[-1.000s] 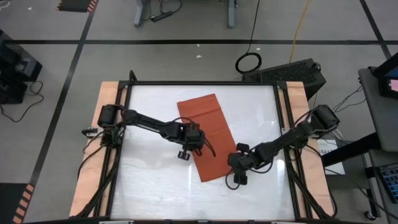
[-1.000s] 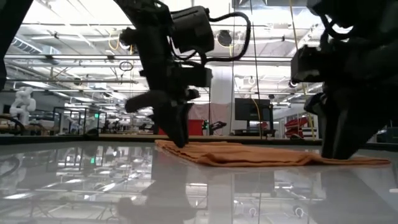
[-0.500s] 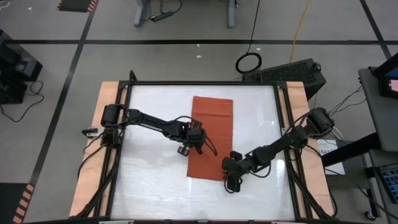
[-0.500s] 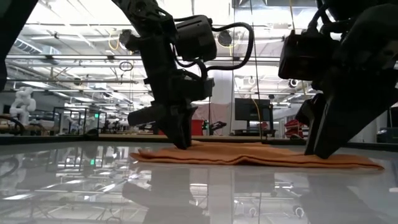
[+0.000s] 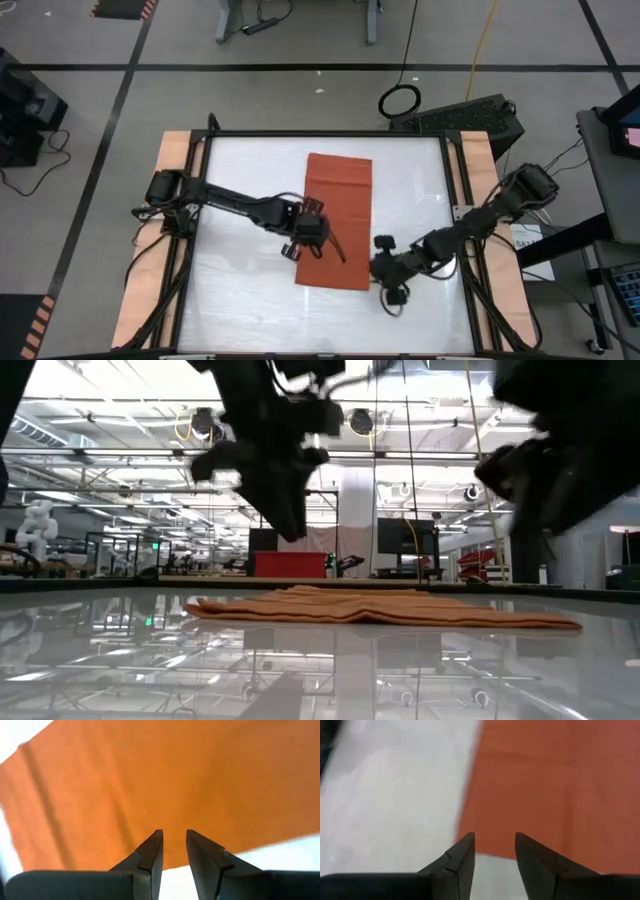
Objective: Roll towel into tight, uniform cylinder
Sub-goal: Roll the kitchen towel
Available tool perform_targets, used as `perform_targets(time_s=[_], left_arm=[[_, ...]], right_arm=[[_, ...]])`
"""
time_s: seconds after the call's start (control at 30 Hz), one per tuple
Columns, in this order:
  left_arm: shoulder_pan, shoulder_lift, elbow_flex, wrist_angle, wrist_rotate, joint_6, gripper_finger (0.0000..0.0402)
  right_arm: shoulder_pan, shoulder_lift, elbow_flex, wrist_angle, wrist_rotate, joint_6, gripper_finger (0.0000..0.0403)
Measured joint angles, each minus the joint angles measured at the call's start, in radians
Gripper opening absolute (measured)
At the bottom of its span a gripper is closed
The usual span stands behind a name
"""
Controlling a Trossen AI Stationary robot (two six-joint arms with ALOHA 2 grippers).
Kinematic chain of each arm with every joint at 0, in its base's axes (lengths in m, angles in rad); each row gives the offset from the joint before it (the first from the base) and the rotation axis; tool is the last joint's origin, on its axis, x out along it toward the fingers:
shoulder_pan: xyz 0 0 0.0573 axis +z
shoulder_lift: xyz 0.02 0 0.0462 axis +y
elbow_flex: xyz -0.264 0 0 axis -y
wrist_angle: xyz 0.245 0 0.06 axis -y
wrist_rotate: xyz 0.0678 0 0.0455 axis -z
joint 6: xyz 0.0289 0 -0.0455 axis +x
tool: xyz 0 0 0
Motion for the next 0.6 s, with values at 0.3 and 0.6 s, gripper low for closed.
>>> perform_targets(time_s=[0.3,0.6], left_arm=[[-0.227,-0.01,-0.123,0.056,0.0,0.034,0.0093],[-0.338,-0.01,-0.162,0.096,-0.053,-0.104,0.0093]], right_arm=[[0.147,0.101,-0.001,0.018,0.135,-0.317,0.0133],[0.157,0.123,-0.001,0.11,0.151,-0.376,0.0133]])
